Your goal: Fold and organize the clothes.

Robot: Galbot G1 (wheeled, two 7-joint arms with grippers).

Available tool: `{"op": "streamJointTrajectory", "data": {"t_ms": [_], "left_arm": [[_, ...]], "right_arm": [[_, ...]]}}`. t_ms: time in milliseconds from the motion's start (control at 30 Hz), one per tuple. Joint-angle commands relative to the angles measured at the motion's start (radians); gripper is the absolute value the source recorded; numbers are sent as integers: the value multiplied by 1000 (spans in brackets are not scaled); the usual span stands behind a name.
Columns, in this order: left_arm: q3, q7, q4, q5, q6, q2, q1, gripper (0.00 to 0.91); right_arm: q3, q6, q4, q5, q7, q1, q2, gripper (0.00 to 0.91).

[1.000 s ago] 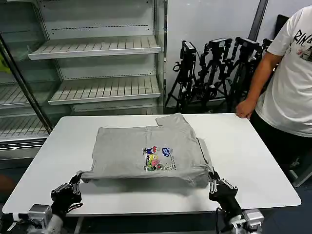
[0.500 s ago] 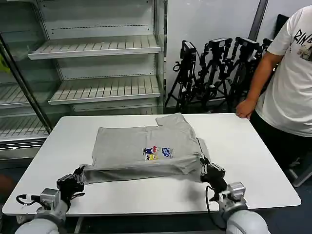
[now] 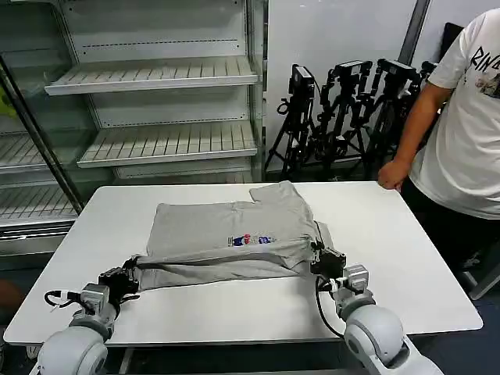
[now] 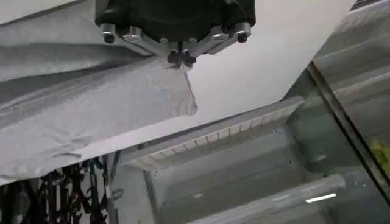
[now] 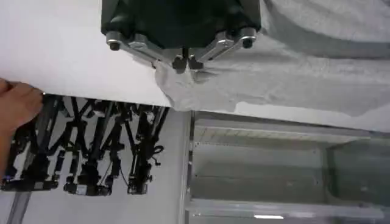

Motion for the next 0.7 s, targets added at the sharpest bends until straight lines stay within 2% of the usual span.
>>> {"op": "streamJointTrajectory", "data": {"t_ms": [33,67,100,133,167,200,233,267,300,467,567,700], "left_arm": [[49,0,69,20,-2,-2,-78,212],[52,0,74,23,-3,-5,-83,212],[54,1,78,24,-3,-7,-85,282],[55,1,80,25,-3,-9,-87,443],[55,1,82,25,-3,-10,-88,725],[55,1,83,24,-3,-11,-88,877],[55,2,83,24,-3,-12,-87,907],[54,2,83,24,-5,-13,-86,907],[53,2,83,24,-6,-15,-85,907],[34,1,55,21,-9,-23,-57,907],[9,0,20,18,-10,-31,-19,907],[-20,-1,-34,18,-13,-49,47,907]], "right_arm": [[-38,-12,-72,-9,-2,67,18,0],[-43,-12,-79,-13,-2,70,22,0],[-44,-11,-83,-15,-2,71,24,0],[-47,-11,-86,-18,-3,71,25,0],[-49,-12,-88,-21,-4,71,27,0],[-51,-13,-90,-24,-5,70,28,0],[-53,-15,-92,-28,-4,68,30,131],[-53,-16,-93,-30,-3,68,31,312],[-54,-17,-95,-33,-3,66,35,907],[-47,-1,-94,-54,-6,46,39,907],[-29,61,-80,-68,-4,18,39,907],[6,99,-28,-82,-4,-44,32,907]]}}
